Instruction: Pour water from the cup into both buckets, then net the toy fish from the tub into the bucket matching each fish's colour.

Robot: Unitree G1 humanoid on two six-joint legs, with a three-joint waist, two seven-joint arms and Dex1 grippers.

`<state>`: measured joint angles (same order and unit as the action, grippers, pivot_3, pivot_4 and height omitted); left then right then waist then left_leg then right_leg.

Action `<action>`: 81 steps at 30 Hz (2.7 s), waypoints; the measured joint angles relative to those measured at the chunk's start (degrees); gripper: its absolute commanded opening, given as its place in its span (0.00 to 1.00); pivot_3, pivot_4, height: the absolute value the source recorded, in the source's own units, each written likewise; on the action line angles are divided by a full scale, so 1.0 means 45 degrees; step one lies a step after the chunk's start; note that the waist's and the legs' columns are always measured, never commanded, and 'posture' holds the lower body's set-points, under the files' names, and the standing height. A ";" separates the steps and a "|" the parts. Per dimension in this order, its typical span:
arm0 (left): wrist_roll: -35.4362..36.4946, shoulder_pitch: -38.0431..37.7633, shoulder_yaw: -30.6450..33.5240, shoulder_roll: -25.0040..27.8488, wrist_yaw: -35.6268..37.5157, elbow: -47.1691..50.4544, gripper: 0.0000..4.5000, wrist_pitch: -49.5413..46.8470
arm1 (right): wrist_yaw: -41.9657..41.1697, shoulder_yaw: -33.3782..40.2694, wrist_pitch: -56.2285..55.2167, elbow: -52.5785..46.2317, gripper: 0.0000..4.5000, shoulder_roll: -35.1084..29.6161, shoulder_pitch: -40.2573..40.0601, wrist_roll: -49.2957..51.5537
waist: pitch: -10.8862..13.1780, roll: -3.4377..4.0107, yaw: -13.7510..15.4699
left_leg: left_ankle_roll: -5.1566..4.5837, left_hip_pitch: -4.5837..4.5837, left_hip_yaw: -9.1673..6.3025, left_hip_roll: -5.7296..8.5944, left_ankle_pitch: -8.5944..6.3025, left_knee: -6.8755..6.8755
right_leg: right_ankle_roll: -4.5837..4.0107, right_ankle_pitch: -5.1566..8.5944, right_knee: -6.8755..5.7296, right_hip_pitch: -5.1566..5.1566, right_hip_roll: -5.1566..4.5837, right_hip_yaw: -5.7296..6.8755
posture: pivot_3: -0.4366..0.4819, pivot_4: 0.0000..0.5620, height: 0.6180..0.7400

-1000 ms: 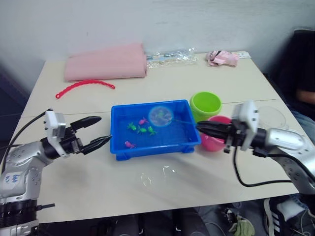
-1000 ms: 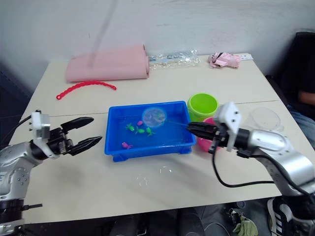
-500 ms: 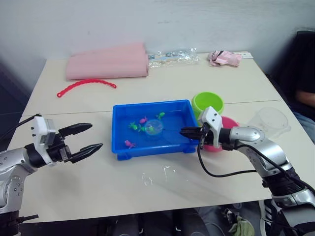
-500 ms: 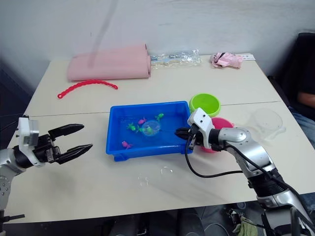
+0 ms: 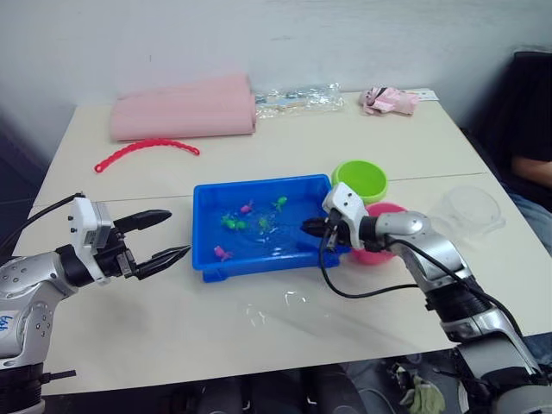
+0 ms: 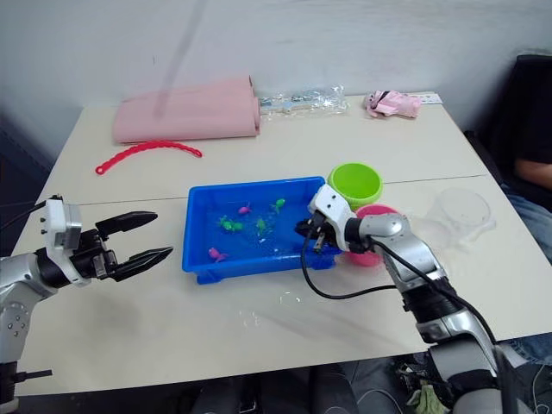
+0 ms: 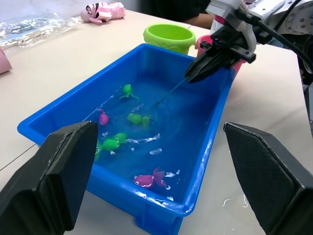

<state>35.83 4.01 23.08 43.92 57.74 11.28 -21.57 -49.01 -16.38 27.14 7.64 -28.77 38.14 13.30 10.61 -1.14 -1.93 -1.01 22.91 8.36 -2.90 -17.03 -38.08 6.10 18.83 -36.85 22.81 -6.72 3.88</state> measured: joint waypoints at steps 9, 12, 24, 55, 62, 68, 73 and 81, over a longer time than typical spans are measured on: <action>0.0004 -0.0201 0.0081 0.0002 -0.0154 0.0347 0.99 -0.0005 | 0.0576 0.0074 -0.0755 0.1048 0.00 0.1501 0.0248 -0.0827 | 0.0000 0.0000 -0.0017 | 0.0008 0.0020 0.0002 -0.0006 -0.0001 0.0001 | -0.0001 0.0000 0.0001 0.0020 0.0009 -0.0002 | 0.48 0.27 1.00; 0.0005 -0.0290 0.0159 0.0002 -0.0174 0.0377 0.99 -0.0013 | 0.0756 0.0141 -0.1193 0.1381 0.00 0.1730 0.0252 -0.0986 | 0.0000 0.0001 -0.0024 | 0.0010 0.0024 0.0002 -0.0006 -0.0001 0.0001 | -0.0001 0.0000 0.0000 0.0024 0.0011 -0.0002 | 0.48 0.27 1.00; 0.0056 -0.0834 0.0808 0.0312 -0.0063 0.0431 0.99 -0.0099 | 0.0135 0.0144 0.1346 0.0062 0.00 0.1771 0.0230 -0.0653 | 0.0001 0.0002 -0.0090 | 0.0012 0.0041 0.0005 -0.0010 -0.0001 0.0003 | -0.0002 0.0001 -0.0008 0.0053 0.0008 -0.0011 | 0.48 0.27 1.00; 0.0052 -0.1611 0.0881 0.0670 0.0722 0.0204 0.99 0.0107 | -0.0657 -0.0048 -0.3207 0.2913 0.00 0.3640 0.0959 -0.1611 | 0.0001 0.0001 -0.0354 | 0.0032 0.0077 0.0047 -0.0028 0.0004 0.0013 | -0.0010 0.0005 -0.0041 0.0134 0.0027 -0.0037 | 0.48 0.27 1.00; 0.0051 -0.1597 0.1351 0.0870 0.1001 -0.0231 0.99 0.0253 | -0.0810 -0.0253 -0.3006 0.2719 0.00 0.3438 0.0828 -0.1982 | 0.0001 0.0002 -0.0364 | 0.0041 0.0076 0.0048 -0.0032 0.0001 0.0014 | -0.0016 0.0009 -0.0043 0.0138 0.0023 -0.0039 | 0.48 0.27 1.00; 0.0049 -0.1595 0.1358 0.0870 0.1000 -0.0233 0.99 0.0268 | -0.0709 -0.0265 -0.2628 0.2692 0.00 0.3624 0.0830 -0.2057 | 0.0001 0.0001 -0.0362 | 0.0042 0.0076 0.0049 -0.0036 0.0002 0.0015 | -0.0020 0.0011 -0.0045 0.0139 0.0025 -0.0039 | 0.48 0.27 1.00; 0.0052 -0.1487 0.1357 0.0870 0.0928 -0.0212 0.99 0.0260 | -0.0992 -0.0038 -0.2658 0.2442 0.00 0.3711 0.0672 -0.1685 | 0.0001 0.0002 -0.0361 | 0.0043 0.0076 0.0049 -0.0036 0.0002 0.0015 | -0.0020 0.0011 -0.0045 0.0139 0.0028 -0.0039 | 0.48 0.27 1.00; 0.0266 -0.0940 0.1347 0.0886 0.0701 0.0285 0.99 -0.0029 | -0.1787 0.0857 -0.1887 0.0153 0.00 0.2355 -0.0911 -0.0345 | 0.0000 0.0000 -0.0288 | 0.0041 0.0076 0.0049 -0.0033 0.0001 0.0015 | -0.0019 0.0010 -0.0044 0.0136 0.0024 -0.0036 | 0.48 0.27 1.00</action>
<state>37.02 -0.22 29.15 47.91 60.89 12.56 -21.70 -57.05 -12.53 18.65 8.33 -18.18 34.05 11.75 10.61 -1.14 -3.23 -0.82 23.25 8.58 -3.05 -17.02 -38.01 6.01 18.88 -37.05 23.42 -6.61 3.72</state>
